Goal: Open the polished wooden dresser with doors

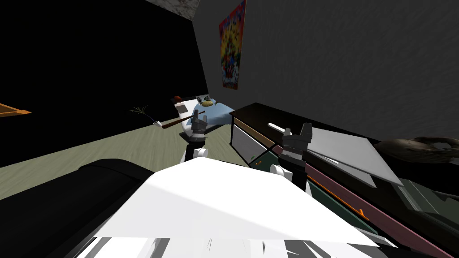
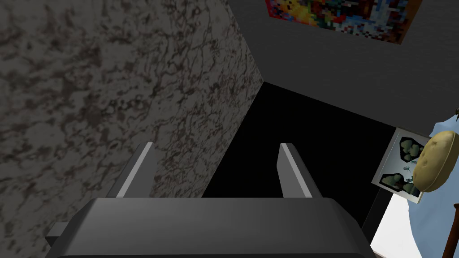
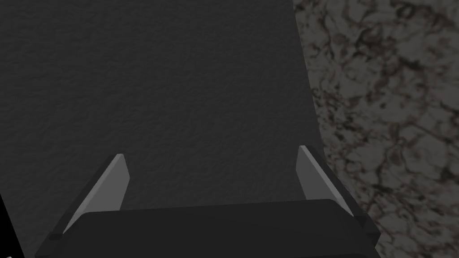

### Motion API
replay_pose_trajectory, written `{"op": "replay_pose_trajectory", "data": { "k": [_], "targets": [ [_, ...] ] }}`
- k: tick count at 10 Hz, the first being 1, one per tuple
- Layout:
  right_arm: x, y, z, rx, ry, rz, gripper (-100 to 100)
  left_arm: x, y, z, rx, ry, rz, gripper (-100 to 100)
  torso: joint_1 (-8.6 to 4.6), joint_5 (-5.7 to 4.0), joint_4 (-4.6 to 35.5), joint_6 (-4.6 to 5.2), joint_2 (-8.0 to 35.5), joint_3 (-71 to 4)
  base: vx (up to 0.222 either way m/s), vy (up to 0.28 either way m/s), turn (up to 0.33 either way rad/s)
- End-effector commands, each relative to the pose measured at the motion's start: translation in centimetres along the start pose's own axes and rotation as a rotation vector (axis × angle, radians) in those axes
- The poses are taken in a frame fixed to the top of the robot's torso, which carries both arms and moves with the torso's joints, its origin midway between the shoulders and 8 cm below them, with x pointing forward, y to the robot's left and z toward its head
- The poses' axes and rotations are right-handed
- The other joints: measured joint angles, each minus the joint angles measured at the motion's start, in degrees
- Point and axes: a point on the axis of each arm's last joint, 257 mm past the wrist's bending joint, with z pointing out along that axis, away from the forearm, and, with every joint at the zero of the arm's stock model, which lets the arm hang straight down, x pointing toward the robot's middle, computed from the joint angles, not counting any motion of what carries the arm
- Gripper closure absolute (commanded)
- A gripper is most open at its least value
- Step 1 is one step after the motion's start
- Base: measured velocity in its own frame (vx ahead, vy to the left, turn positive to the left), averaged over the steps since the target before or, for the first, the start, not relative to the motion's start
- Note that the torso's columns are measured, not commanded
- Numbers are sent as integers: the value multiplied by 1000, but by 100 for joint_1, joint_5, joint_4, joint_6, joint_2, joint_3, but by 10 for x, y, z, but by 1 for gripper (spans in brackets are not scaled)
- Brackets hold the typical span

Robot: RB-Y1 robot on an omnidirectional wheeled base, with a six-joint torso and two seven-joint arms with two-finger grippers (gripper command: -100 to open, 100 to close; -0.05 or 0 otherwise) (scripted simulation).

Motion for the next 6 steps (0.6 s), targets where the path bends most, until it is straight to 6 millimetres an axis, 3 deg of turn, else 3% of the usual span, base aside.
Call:
{"op": "replay_pose_trajectory", "data": {
  "k": [1,6],
  "targets": [
    [0,0,0,0,0,0,0,0,0,0,0,0,0,0,0,0,235,0,232,-467,0,0,0],
    [0,0,0,0,0,0,0,0,0,0,0,0,0,0,0,0,2268,0,2269,-4536,0,0,0]
  ]
}}
